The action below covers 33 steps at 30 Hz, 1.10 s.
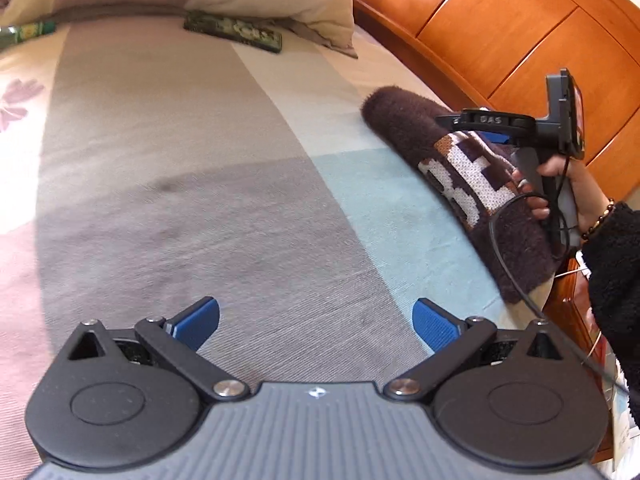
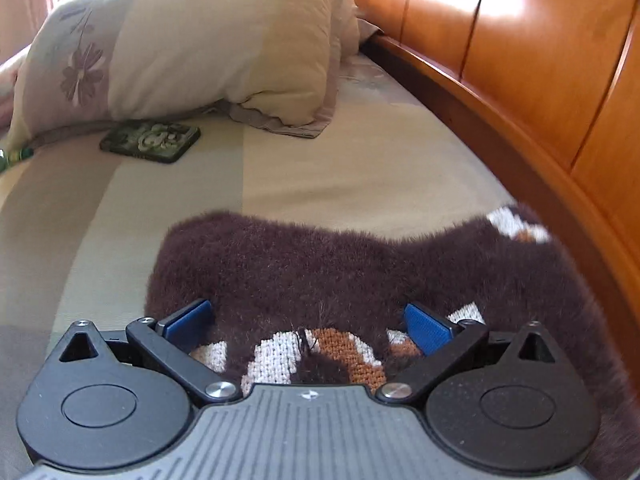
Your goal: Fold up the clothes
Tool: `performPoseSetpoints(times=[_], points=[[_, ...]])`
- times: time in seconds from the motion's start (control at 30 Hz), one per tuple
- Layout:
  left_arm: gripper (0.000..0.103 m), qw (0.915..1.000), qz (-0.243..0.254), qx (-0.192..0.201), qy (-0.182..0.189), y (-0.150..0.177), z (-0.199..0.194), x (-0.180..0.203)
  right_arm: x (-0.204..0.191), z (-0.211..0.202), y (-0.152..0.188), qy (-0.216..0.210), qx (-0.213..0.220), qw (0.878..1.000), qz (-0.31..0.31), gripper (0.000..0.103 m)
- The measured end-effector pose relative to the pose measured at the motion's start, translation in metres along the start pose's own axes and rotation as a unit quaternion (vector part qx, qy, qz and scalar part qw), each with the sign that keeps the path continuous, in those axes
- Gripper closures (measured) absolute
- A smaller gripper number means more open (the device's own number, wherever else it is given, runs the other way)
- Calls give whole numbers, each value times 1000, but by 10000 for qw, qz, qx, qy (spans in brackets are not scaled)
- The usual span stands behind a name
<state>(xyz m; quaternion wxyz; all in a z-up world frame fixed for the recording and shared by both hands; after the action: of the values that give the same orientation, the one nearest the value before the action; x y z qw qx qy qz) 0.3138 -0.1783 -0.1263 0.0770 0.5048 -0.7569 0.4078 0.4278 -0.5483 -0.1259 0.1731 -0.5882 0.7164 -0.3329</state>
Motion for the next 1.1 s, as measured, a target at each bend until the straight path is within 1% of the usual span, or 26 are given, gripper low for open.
performPoseSetpoints(times=[0.03, 0.07, 0.1, 0.17, 0.2, 0.27, 0.37, 0.47, 0.6, 0.7, 0.77, 0.87, 1.0, 1.1], points=[[1, 10000, 24, 44, -35, 0, -4, 0, 3, -6, -2, -31, 50, 9999, 94, 0], [1, 9999, 7, 78, -63, 1, -8, -1, 8, -16, -6, -60, 248, 9994, 217, 0], [1, 9999, -30, 93, -83, 2, -9, -2, 16, -30, -11, -47, 537, 9980, 326, 0], [1, 9999, -93, 83, -104, 5, -9, -4, 41, -46, -17, 134, 918, 9943, 523, 0], [1, 9999, -102, 41, -109, 7, -7, -4, 55, -46, -18, 185, 952, 9931, 667, 0], [1, 9998, -110, -69, -127, 12, -2, -3, 83, -30, -9, 164, 707, 9924, 996, 0], [1, 9996, -118, -187, -174, 19, 5, -1, 108, 3, 23, 214, 601, 9927, 1026, 0], [1, 9996, -38, -251, -160, 20, 7, 3, 115, 3, 31, 144, 866, 9895, 1150, 0], [1, 9993, 53, -242, -292, 17, 5, 5, 117, -17, 28, -17, 725, 9884, 1331, 0], [1, 9994, 121, -233, -235, 17, 3, 11, 118, -32, 25, -140, 592, 9873, 1466, 0], [1, 9994, 131, -259, -212, 19, 2, 15, 120, -46, 32, -199, 593, 9853, 1592, 0], [1, 9995, 129, -210, -172, 21, -3, 22, 120, -49, 54, -303, 442, 9881, 1439, 0], [1, 9996, 238, -138, -26, 22, -18, 36, 108, -66, 73, -341, 329, 9895, 1367, 0], [1, 9994, 344, -87, -49, 23, -29, 46, 99, -79, 86, -365, 249, 9902, 1322, 0]])
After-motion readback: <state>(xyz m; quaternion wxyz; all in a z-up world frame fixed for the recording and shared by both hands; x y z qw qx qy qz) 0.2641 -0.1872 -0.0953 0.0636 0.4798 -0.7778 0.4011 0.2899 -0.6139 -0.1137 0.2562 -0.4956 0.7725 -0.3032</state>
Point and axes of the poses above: each gripper's, at about its wrist camera, not at the fingertips, and z roughly the way its jaws point, x to its right, y to its underside, the point moved 9 cm from there along z, roughly the way its jaws point, and after that the axes turned 12 degrees about y, right-handed, at the moved point
